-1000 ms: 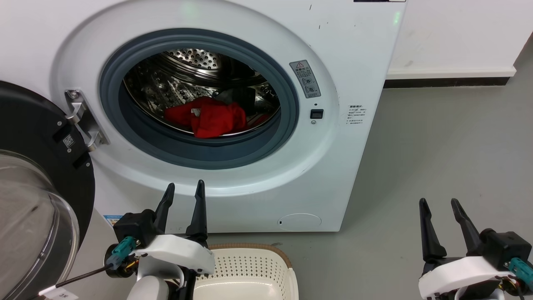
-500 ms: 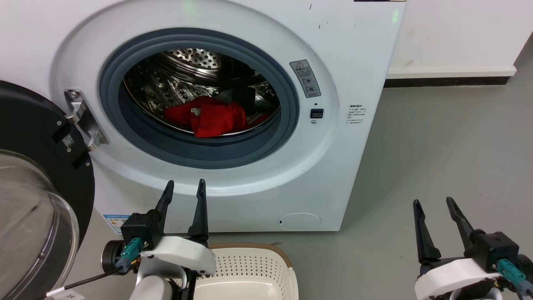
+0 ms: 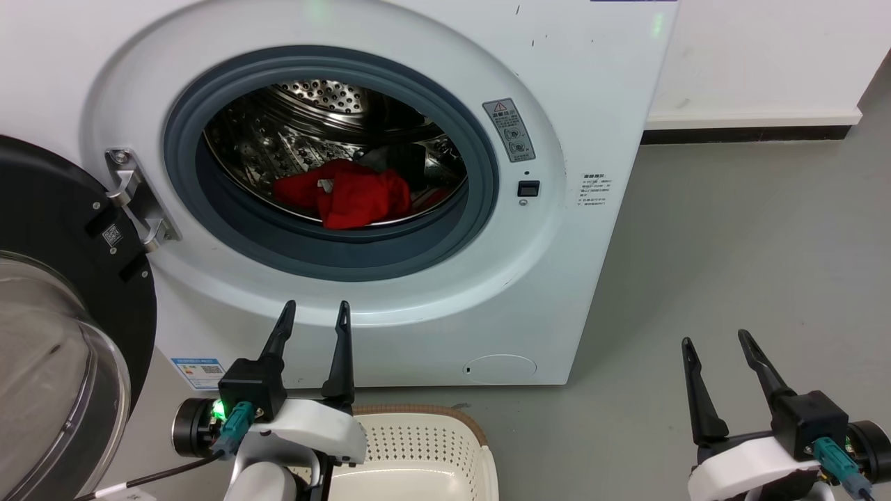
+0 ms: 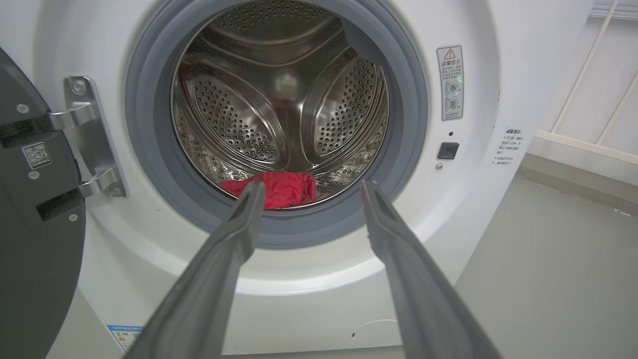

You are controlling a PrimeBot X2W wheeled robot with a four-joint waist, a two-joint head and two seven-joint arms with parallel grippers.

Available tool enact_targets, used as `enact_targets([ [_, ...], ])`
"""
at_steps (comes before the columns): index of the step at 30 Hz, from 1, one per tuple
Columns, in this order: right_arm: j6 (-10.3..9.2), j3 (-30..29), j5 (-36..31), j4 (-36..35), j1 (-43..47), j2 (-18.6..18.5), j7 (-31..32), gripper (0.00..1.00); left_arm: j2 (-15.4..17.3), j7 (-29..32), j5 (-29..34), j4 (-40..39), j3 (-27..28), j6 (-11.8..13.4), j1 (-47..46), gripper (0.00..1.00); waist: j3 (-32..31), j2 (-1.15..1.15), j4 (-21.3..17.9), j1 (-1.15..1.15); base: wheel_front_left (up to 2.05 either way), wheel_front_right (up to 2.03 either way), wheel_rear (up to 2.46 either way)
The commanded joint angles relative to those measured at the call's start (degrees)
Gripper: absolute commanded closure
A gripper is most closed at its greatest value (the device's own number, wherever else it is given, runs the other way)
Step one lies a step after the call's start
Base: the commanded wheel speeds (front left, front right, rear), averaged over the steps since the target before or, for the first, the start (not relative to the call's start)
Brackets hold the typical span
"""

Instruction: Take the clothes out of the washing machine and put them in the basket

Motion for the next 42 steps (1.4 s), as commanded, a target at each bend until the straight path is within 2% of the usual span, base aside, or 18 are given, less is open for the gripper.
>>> enact_targets([
  [1, -0.02, 0.1, -1.1, 0.1, 0.6, -0.1, -0.5, 0.00, 0.1, -0.5, 1.1, 0.1, -0.3, 0.3, -0.7, 0.00, 0.0, 0.00, 0.0, 0.00, 0.00, 0.00, 0.00],
  [22, -0.02, 0.2, 0.0, -0.2, -0.6, -0.1, -0.6, 0.00, 0.1, -0.4, 0.9, 0.0, 0.2, 1.0, -1.6, 0.00, 1.9, 0.00, 0.3, 0.00, 0.00, 0.00, 0.00],
  [35, -0.02, 2.0, -0.1, -2.3, -6.5, -0.1, -1.0, 0.00, 0.1, -0.4, 1.9, 1.6, 1.8, 4.0, -13.5, 0.00, 15.4, 0.00, -1.2, 0.00, 0.00, 0.00, 0.00],
  [42, -0.03, 3.2, -0.1, -1.6, -10.4, -0.1, -1.6, 0.00, 1.1, -0.4, 3.5, 6.8, 4.2, 3.3, -23.2, 0.00, 22.3, 0.00, -3.8, 0.00, 0.00, 0.00, 0.00],
])
